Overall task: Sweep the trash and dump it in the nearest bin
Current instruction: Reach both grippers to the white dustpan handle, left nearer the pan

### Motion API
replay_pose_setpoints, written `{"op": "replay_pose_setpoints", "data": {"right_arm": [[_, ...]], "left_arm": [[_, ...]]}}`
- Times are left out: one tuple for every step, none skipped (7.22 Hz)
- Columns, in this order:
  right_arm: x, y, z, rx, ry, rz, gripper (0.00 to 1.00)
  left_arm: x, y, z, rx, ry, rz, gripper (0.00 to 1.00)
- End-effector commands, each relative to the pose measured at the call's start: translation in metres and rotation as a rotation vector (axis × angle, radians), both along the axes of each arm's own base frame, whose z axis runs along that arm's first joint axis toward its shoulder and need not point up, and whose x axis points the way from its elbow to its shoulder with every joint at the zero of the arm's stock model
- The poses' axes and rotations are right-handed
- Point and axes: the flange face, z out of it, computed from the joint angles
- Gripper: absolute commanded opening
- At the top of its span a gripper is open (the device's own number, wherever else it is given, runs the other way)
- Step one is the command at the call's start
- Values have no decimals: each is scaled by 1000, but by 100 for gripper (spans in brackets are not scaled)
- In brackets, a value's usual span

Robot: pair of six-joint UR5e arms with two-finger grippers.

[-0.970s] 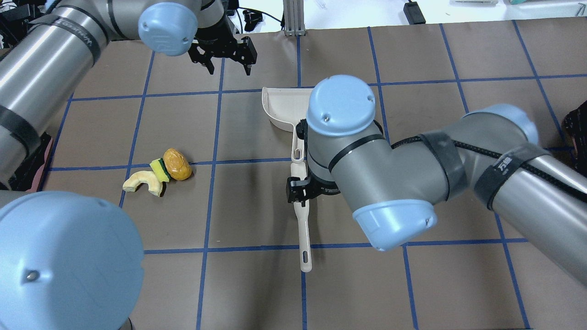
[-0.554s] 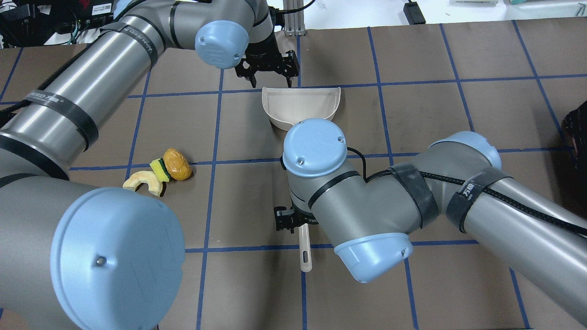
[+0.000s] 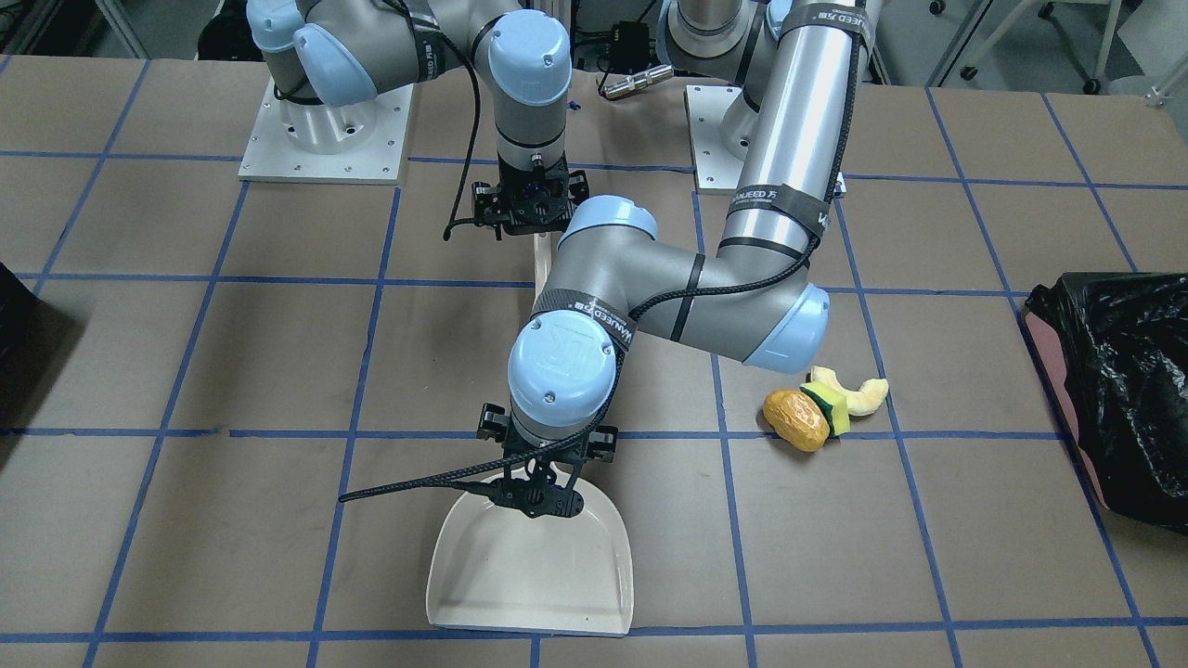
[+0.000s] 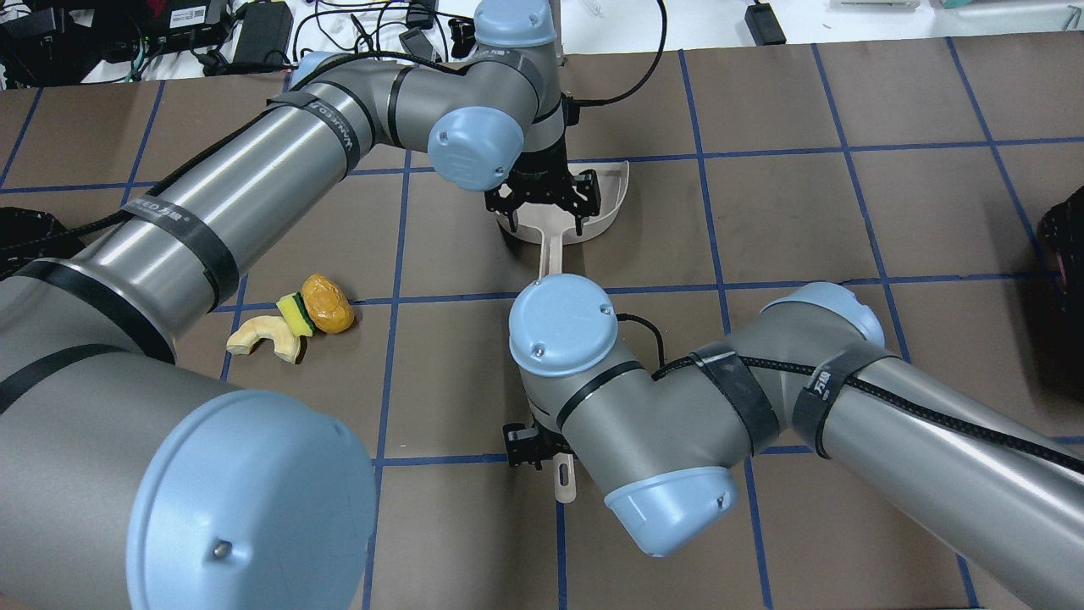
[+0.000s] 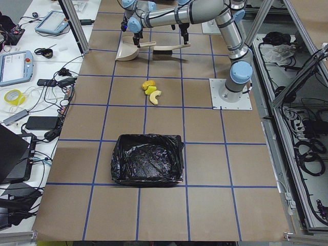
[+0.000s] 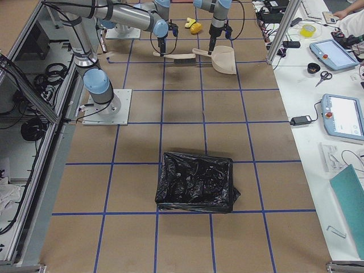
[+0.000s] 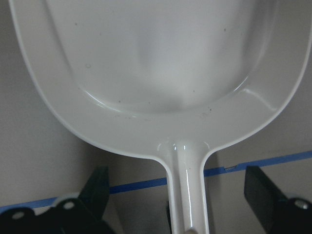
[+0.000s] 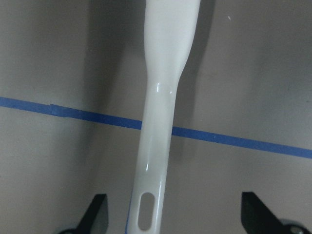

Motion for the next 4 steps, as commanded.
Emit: {"op": "replay_pose_setpoints", "data": {"right_arm": [[7,11,-13,17,12,26,92],[10,10,-18,13,9,30,92],[11,8,-23,12,9,30,89],[13,8,-29,21,12,32,89]], "left_arm": [[-10,13,-14,23,-9,17,97],[-10,15,-15,26,-13,14,85],[-10,15,-15,24,-14,16,17],[-10,15,-12,21,-16,22,0]]}}
